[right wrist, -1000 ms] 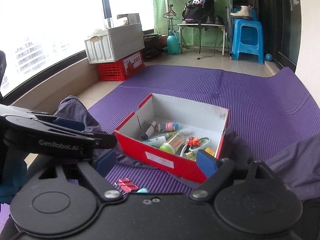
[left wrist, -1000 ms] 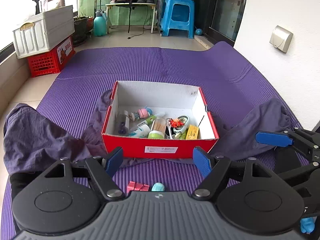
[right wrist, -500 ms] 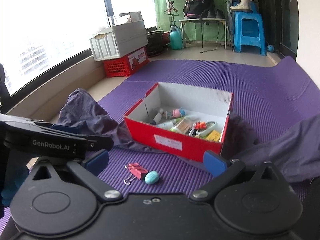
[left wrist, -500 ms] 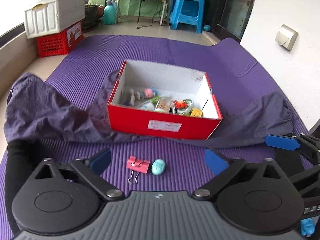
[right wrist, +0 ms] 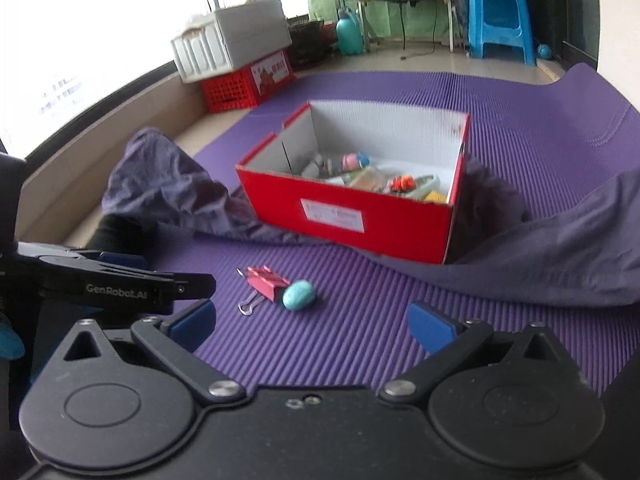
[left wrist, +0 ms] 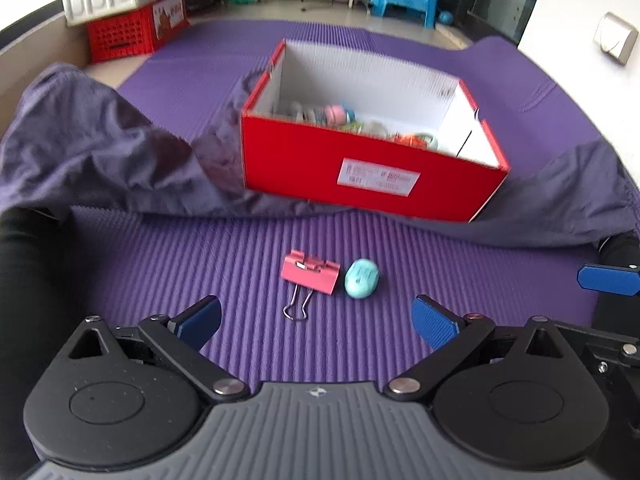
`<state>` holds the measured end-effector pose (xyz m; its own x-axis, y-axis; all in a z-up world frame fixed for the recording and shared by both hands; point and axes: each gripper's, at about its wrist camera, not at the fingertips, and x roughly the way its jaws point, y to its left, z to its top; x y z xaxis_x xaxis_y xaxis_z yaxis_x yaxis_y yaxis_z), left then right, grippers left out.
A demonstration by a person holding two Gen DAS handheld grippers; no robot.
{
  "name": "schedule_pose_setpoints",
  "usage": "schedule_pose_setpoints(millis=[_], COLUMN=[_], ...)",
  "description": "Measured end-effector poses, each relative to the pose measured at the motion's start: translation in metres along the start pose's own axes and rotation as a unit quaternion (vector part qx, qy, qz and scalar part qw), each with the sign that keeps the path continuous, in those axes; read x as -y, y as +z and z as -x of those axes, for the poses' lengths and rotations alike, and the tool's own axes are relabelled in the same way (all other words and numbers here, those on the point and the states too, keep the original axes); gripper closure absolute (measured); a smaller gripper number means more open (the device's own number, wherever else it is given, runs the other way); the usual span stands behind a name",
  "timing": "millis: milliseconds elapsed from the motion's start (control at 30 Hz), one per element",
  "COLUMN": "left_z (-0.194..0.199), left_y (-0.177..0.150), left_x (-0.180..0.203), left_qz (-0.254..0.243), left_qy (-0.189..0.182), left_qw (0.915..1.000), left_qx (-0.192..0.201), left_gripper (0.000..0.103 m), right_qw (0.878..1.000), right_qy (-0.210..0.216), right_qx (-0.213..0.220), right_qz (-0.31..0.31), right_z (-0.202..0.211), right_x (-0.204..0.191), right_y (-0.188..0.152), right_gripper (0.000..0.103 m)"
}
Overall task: Organize rigid objects
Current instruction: 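Raise both tools and move them down toward the pink clip and blue toy, then grasp the pink binder clip with the left tool while the right tool grasps the blue egg toy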
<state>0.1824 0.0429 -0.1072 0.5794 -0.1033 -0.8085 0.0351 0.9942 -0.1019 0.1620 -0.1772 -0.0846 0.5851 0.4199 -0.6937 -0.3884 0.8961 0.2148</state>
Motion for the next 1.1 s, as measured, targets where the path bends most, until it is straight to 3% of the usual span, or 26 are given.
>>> schedule_pose_setpoints(millis=[367,567,1100], left_z=[-0.073,-0.096,-0.121], left_y=[0.002,0.007,0.012], left_x=[-0.017,-0.020,-0.032], left_qz=[-0.021,-0.026,-0.021], left_qy=[0.037,0.020,-0.001], left_qw=[0.9981,0.9977,0.9985], left_qx=[-0.044,-0.059,-0.050], left_gripper=[0.001,0.001,0.001], right_qw=[0.997,0.991,0.985], right_qy=[0.006,0.012,0.031], right_qx=[-0.049,-0.073,-0.097], right_qz=[0.060,0.109,0.141], right_z=[-0.056,-0.090,-0.159], right_x=[0.000,-0.006,-0.013], right_y=[-0.003,-0.004,0.001], right_gripper=[0.006,0.012,0.031])
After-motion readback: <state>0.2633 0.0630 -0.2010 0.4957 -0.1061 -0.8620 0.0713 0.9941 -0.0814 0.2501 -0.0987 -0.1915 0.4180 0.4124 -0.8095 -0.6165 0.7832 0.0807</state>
